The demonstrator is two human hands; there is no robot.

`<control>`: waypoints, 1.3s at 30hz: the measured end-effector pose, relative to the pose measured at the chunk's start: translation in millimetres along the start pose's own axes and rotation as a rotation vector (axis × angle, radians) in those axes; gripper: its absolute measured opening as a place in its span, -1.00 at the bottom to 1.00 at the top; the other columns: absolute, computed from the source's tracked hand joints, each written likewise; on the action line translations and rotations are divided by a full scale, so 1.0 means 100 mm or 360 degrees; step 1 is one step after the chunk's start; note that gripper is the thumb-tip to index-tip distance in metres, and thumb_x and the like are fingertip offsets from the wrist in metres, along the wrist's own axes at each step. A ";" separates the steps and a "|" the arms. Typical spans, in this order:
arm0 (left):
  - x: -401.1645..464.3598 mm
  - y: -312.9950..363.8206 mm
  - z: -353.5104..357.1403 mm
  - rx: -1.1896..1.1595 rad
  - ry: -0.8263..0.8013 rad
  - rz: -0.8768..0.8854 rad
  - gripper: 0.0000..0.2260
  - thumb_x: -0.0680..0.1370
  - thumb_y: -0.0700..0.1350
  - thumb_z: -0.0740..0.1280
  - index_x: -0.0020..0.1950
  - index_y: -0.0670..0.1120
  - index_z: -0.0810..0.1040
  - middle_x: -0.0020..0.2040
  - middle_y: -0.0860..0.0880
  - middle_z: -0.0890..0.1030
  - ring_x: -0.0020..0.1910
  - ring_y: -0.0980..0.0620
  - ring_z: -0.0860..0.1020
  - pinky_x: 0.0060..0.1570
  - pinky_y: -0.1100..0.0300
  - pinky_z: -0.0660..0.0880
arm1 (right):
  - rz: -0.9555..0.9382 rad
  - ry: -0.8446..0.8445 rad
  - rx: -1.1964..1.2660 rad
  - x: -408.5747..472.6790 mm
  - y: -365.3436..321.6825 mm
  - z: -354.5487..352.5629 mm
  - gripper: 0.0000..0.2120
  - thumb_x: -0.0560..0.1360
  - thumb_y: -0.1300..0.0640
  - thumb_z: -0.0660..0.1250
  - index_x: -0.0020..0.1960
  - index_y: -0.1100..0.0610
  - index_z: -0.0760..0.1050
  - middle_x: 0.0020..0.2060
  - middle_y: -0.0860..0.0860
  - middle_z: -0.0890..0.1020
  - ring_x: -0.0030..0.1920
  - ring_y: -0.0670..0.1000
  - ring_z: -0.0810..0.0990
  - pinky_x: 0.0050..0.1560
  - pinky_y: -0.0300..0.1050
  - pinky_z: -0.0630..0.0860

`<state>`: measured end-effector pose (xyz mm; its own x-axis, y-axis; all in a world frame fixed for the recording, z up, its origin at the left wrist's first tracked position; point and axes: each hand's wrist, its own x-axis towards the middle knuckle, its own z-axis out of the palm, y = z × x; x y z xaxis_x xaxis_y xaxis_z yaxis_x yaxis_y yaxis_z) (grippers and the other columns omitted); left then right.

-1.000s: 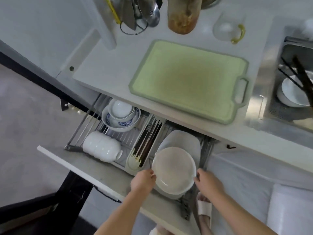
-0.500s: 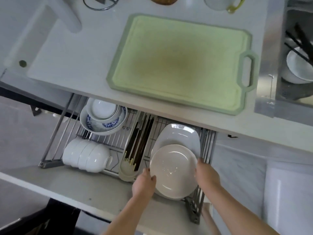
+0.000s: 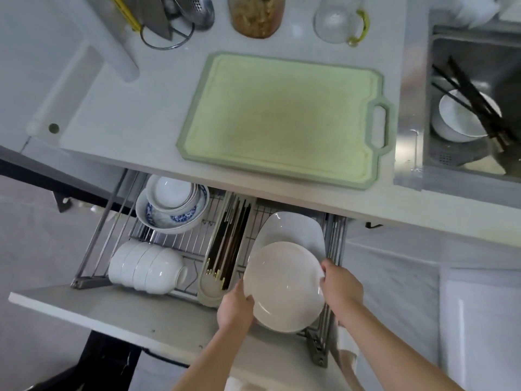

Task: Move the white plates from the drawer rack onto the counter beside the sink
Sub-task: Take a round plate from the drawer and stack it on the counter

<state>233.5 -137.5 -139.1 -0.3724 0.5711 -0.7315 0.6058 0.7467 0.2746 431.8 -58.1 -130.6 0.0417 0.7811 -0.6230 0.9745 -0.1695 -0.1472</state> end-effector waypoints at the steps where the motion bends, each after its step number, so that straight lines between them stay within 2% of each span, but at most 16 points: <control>1: -0.03 0.01 -0.02 -0.0021 0.0009 0.0002 -0.60 0.54 -0.19 0.18 0.37 0.07 0.37 0.00 -0.02 0.63 -0.22 0.06 0.48 -0.37 0.24 0.35 | -0.0018 -0.0004 0.0051 -0.02 0.00 -0.01 -0.82 0.52 0.24 0.14 0.08 0.07 0.40 -0.16 0.03 0.62 -0.16 0.07 0.60 -0.26 -0.09 0.52; 3: -0.10 0.03 -0.08 -0.0025 0.0012 0.0026 -0.61 0.53 -0.20 0.18 0.35 0.05 0.40 -0.01 -0.04 0.63 -0.21 0.03 0.50 -0.37 0.24 0.37 | -0.0059 -0.0009 0.0119 -0.07 0.03 -0.05 -0.85 0.53 0.23 0.15 0.07 0.09 0.40 -0.15 0.05 0.62 -0.16 0.08 0.59 -0.26 -0.09 0.51; 5: -0.19 0.06 -0.14 -0.0040 0.0017 0.0052 -0.63 0.52 -0.20 0.18 0.32 0.02 0.42 0.00 -0.06 0.64 -0.17 -0.01 0.54 -0.26 0.19 0.45 | -0.0098 0.0008 0.0187 -0.14 0.08 -0.10 -0.89 0.54 0.20 0.16 0.04 0.09 0.40 -0.20 0.03 0.59 -0.21 0.06 0.55 -0.31 -0.13 0.43; 7: -0.32 0.11 -0.19 -0.0132 0.0022 0.0083 -0.65 0.52 -0.20 0.18 0.28 0.03 0.45 -0.08 -0.03 0.65 -0.20 -0.01 0.61 -0.25 0.13 0.56 | -0.0152 0.0064 0.0268 -0.23 0.17 -0.18 -0.96 0.54 0.16 0.20 -0.02 0.05 0.39 -0.27 -0.04 0.53 -0.27 0.00 0.52 -0.35 -0.14 0.42; 9: -0.48 0.19 -0.22 -0.0229 0.0030 0.0131 -0.70 0.52 -0.20 0.17 0.21 0.01 0.48 -0.19 0.04 0.63 -0.32 0.04 0.64 -0.32 0.14 0.61 | -0.0187 0.0133 0.0314 -0.33 0.27 -0.28 -0.97 0.55 0.12 0.22 -0.03 0.01 0.39 -0.27 -0.08 0.53 -0.30 -0.05 0.49 -0.40 -0.21 0.40; 11: -0.65 0.32 -0.23 -0.0329 0.0036 0.0169 -0.70 0.51 -0.21 0.17 0.20 0.00 0.49 -0.26 0.06 0.61 -0.39 0.10 0.63 -0.47 0.24 0.56 | -0.0199 0.0166 0.0323 -0.44 0.42 -0.42 -0.90 0.55 0.09 0.21 0.06 0.03 0.41 -0.15 -0.05 0.61 -0.24 -0.02 0.54 -0.41 -0.20 0.34; 14: -0.90 0.57 -0.16 -0.0500 0.0037 0.0197 -0.65 0.53 -0.20 0.20 0.30 0.02 0.44 -0.22 -0.06 0.65 -0.34 0.02 0.65 -0.46 0.24 0.58 | -0.0208 0.0224 0.0375 -0.60 0.71 -0.65 -0.88 0.54 0.12 0.20 0.07 0.06 0.40 -0.06 0.00 0.64 -0.16 0.03 0.59 -0.33 -0.16 0.37; 17: -1.18 0.85 -0.04 -0.0520 0.0096 0.0310 -0.65 0.56 -0.15 0.21 0.34 0.04 0.42 -0.27 -0.03 0.65 -0.34 0.05 0.64 -0.45 0.26 0.58 | -0.0198 0.0280 0.0495 -0.78 1.04 -0.90 -0.89 0.52 0.15 0.22 0.04 0.11 0.37 -0.11 0.06 0.64 -0.20 0.07 0.59 -0.29 -0.07 0.47; 21: -1.53 1.23 0.17 -0.0527 0.0222 0.0532 -0.73 0.55 -0.16 0.19 0.23 -0.02 0.50 -0.39 -0.01 0.62 -0.39 0.01 0.61 -0.27 -0.01 0.64 | -0.0181 0.0367 0.0673 -1.01 1.50 -1.23 -0.92 0.47 0.19 0.23 -0.05 0.07 0.35 -0.18 0.08 0.63 -0.21 0.18 0.63 -0.22 -0.01 0.53; 23: -1.71 1.43 0.27 -0.0514 0.0246 0.0627 -0.73 0.54 -0.17 0.19 0.20 0.03 0.51 -0.40 0.00 0.61 -0.39 0.00 0.60 -0.24 -0.02 0.64 | -0.0180 0.0416 0.0723 -1.12 1.75 -1.39 -0.92 0.47 0.19 0.24 -0.05 0.10 0.38 -0.19 0.10 0.62 -0.22 0.20 0.62 -0.20 0.03 0.56; 25: -1.89 1.63 0.36 -0.0500 0.0233 0.0704 -0.74 0.51 -0.17 0.20 0.07 0.16 0.49 -0.41 0.00 0.61 -0.38 -0.03 0.61 -0.23 -0.05 0.63 | -0.0161 0.0444 0.0779 -1.22 2.02 -1.54 -0.90 0.47 0.19 0.24 -0.01 0.14 0.42 -0.19 0.11 0.62 -0.22 0.20 0.61 -0.17 0.09 0.59; 27: -2.04 1.85 0.45 -0.0479 0.0201 0.0753 -0.77 0.48 -0.17 0.21 -0.05 0.19 0.46 -0.41 -0.01 0.61 -0.37 -0.06 0.62 -0.19 -0.07 0.63 | -0.0123 0.0489 0.0846 -1.31 2.29 -1.67 -0.90 0.46 0.20 0.24 -0.02 0.14 0.43 -0.21 0.11 0.61 -0.23 0.19 0.61 -0.15 0.13 0.60; 31: -2.26 2.33 0.62 -0.0460 0.0169 0.0891 -0.75 0.44 -0.18 0.20 -0.04 0.13 0.56 -0.37 0.05 0.60 -0.34 -0.04 0.58 -0.13 0.01 0.61 | -0.0055 0.0608 0.0914 -1.45 2.78 -1.92 -0.89 0.46 0.18 0.24 -0.01 0.08 0.44 -0.24 0.04 0.59 -0.24 0.13 0.61 -0.15 0.09 0.61; 35: -2.44 2.84 0.73 -0.0377 0.0195 0.0979 -0.80 0.45 -0.17 0.22 -0.09 0.08 0.57 -0.39 0.06 0.56 -0.42 0.08 0.53 -0.28 0.14 0.54 | 0.0004 0.0713 0.0996 -1.53 3.18 -2.18 -0.87 0.47 0.17 0.25 0.01 0.04 0.43 -0.22 0.00 0.57 -0.19 0.09 0.59 -0.11 0.16 0.62; 37: -2.53 3.08 0.75 -0.0366 0.0163 0.1033 -0.79 0.44 -0.16 0.21 -0.04 0.07 0.57 -0.47 0.04 0.56 -0.51 0.04 0.52 -0.31 0.11 0.57 | 0.0053 0.0765 0.1026 -1.55 3.34 -2.31 -0.89 0.47 0.17 0.26 -0.01 0.05 0.40 -0.22 0.02 0.56 -0.19 0.10 0.59 -0.11 0.18 0.63; 39: -2.58 3.29 0.77 -0.0356 0.0164 0.1085 -0.73 0.43 -0.16 0.21 0.05 0.07 0.57 -0.45 0.02 0.58 -0.51 0.01 0.55 -0.34 0.13 0.59 | 0.0094 0.0816 0.1097 -1.57 3.47 -2.42 -0.89 0.48 0.18 0.27 -0.01 0.05 0.40 -0.24 0.04 0.56 -0.22 0.10 0.58 -0.13 0.19 0.63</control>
<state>583.5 -65.1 91.8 -0.0342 0.9557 -0.2923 0.5729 0.2584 0.7778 816.7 -94.6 101.9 0.3446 0.9062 -0.2448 0.6229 -0.4159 -0.6626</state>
